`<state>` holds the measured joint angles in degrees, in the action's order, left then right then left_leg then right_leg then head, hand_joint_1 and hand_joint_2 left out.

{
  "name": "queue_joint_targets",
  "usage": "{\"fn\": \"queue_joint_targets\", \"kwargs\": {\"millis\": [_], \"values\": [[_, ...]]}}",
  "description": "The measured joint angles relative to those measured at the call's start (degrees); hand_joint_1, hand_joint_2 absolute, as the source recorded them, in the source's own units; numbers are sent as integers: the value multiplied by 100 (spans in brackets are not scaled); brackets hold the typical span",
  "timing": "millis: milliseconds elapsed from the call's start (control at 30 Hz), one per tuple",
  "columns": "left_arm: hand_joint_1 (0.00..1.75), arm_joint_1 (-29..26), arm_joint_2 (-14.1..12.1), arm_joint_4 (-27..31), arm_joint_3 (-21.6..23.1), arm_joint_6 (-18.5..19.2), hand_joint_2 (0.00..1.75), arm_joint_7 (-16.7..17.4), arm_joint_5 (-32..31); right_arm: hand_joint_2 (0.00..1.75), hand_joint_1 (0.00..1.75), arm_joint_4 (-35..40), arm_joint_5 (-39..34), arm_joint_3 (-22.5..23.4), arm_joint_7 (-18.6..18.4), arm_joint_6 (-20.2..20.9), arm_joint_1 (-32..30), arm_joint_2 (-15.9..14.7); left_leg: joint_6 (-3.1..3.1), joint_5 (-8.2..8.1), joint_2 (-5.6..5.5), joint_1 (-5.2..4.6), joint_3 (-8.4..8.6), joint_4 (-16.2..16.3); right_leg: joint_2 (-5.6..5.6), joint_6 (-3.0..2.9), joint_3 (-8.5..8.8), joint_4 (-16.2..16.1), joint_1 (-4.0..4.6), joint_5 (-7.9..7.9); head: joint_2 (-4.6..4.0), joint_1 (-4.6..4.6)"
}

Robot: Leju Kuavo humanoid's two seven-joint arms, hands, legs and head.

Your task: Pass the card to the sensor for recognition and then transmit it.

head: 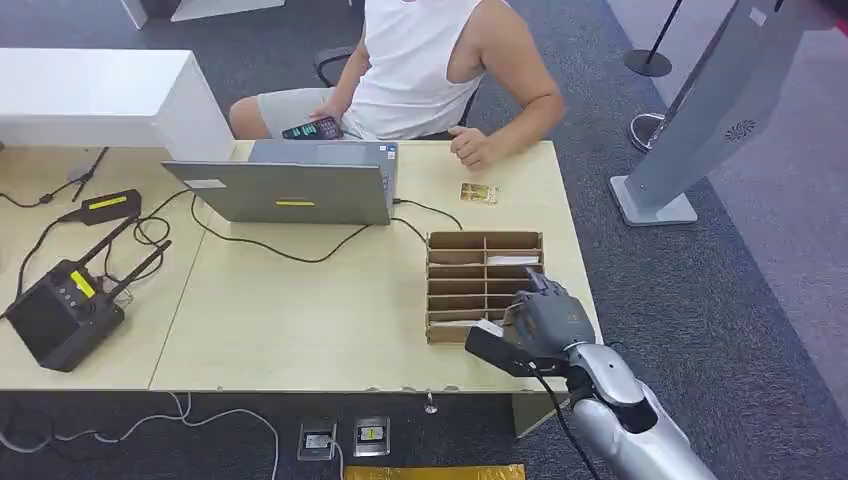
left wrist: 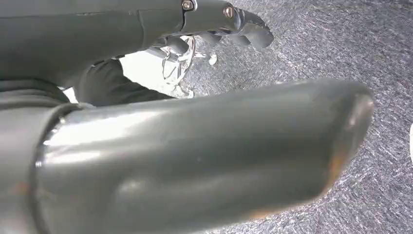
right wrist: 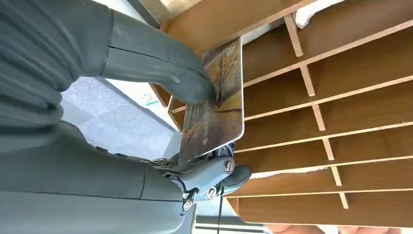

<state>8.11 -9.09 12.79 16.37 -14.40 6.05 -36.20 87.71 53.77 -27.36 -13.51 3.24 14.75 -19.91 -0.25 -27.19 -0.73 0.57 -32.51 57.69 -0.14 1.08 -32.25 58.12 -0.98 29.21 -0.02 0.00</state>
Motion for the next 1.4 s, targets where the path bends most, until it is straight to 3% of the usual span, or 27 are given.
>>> {"fn": "queue_joint_targets", "kwargs": {"millis": [233,433,700,967,1167,1400], "values": [[0,-2,20,0,-81,0,0,-55,-28,175,175,-20,131,177,291,-230,285,33,0,1,0,-1,1,0,3,1,1,1,-1,-2,0,-2],[0,-2,22,0,-81,-2,0,-129,-151,175,175,-20,328,569,689,-475,1126,68,-1,3,1,-1,2,1,3,2,1,1,-1,-5,0,-2],[0,-8,26,0,-81,-4,0,-201,-269,175,175,-46,380,892,857,-761,1637,122,-1,3,-1,-1,-7,1,-1,2,-4,2,-1,-4,0,-2],[0,15,46,4,-76,33,0,-221,-407,175,175,-190,356,1121,1012,-901,2535,212,-1,4,-1,-1,-6,1,-2,2,-4,2,-1,-4,0,-4],[0,126,57,9,-74,161,0,-221,-581,175,175,-705,308,1119,1288,-1135,2943,361,-2,4,-2,0,-10,1,-3,2,-5,3,0,-4,0,-2],[0,306,74,24,-68,339,0,-177,-769,175,175,-2401,330,1010,1602,-1832,3372,643,0,6,-13,0,-7,1,-15,2,0,3,0,-4,0,0]]}}
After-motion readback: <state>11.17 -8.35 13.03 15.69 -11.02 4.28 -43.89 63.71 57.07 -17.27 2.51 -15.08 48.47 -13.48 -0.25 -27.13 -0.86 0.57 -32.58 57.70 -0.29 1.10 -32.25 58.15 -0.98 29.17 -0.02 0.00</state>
